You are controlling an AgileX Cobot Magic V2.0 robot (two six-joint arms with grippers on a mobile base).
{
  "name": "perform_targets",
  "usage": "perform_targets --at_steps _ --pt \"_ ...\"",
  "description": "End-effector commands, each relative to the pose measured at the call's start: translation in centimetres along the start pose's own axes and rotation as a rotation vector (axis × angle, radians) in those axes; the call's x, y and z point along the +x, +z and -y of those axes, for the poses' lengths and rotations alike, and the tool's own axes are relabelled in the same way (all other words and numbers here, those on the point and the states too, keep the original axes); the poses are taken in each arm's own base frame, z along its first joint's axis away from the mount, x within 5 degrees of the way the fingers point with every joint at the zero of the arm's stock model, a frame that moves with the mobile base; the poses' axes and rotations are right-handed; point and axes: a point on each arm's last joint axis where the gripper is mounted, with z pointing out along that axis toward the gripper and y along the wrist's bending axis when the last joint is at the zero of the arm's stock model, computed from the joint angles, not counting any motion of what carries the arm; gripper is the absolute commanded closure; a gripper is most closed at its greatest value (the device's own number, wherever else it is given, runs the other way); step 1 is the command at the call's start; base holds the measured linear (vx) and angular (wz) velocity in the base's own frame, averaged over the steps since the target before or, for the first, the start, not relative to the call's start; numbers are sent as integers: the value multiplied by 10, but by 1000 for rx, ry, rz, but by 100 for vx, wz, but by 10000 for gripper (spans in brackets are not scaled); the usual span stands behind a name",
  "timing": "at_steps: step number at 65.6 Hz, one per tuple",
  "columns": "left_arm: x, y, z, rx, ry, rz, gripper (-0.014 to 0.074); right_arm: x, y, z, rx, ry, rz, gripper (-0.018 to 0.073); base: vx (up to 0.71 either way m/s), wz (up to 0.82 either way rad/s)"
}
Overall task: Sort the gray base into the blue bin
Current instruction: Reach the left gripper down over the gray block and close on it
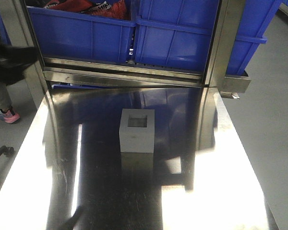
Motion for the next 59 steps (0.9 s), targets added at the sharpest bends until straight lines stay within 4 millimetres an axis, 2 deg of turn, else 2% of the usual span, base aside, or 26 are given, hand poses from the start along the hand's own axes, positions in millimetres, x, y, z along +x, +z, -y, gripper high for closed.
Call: perform_targets --at_steps 1,9,23,32,46,59 --pt "-24 19 16 31 25 88 83 -7 -1 0 1 -13 81 564 0 0" --pt "-24 60 34 77 15 43 94 -7 -1 0 1 -13 81 564 0 0" --pt "-13 128 72 123 35 -136 94 -7 -1 0 1 -13 81 564 0 0" --pt "-4 163 83 68 -26 -279 92 -7 -1 0 1 -13 81 564 0 0" --pt "11 200 85 38 -95 -380 86 -7 -1 0 1 -13 81 564 0 0" --pt "40 223 84 17 -119 -473 43 -7 -1 0 1 -13 81 564 0 0"
